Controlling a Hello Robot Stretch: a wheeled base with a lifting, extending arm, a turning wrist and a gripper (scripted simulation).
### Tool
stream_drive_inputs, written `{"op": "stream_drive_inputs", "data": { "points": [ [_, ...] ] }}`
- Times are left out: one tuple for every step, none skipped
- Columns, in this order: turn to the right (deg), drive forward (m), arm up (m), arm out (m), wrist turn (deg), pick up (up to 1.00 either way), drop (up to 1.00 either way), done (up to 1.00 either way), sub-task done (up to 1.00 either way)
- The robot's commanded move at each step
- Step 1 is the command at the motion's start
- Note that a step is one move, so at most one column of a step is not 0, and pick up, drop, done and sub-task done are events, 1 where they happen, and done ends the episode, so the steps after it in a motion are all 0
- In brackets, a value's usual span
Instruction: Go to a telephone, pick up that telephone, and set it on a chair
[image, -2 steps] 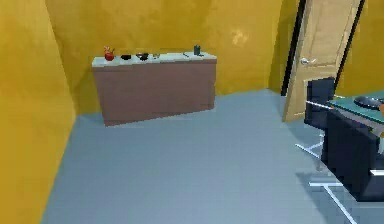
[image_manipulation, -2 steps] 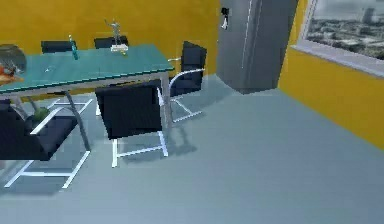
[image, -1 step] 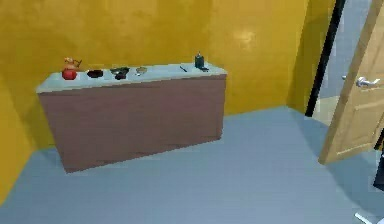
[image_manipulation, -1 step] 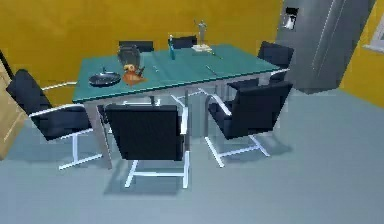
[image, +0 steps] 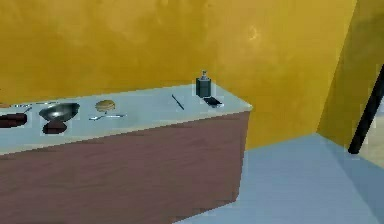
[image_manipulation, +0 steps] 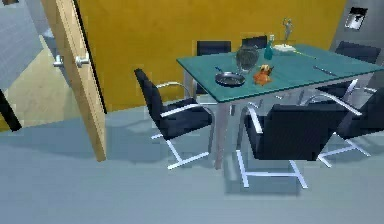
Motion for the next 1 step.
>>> {"op": "stream_drive_inputs", "data": {
  "points": [
    [0.0, 0.45, 0.00, 0.00, 0.0, 0.00, 0.00, 0.00, 0.00]
  ]
}}
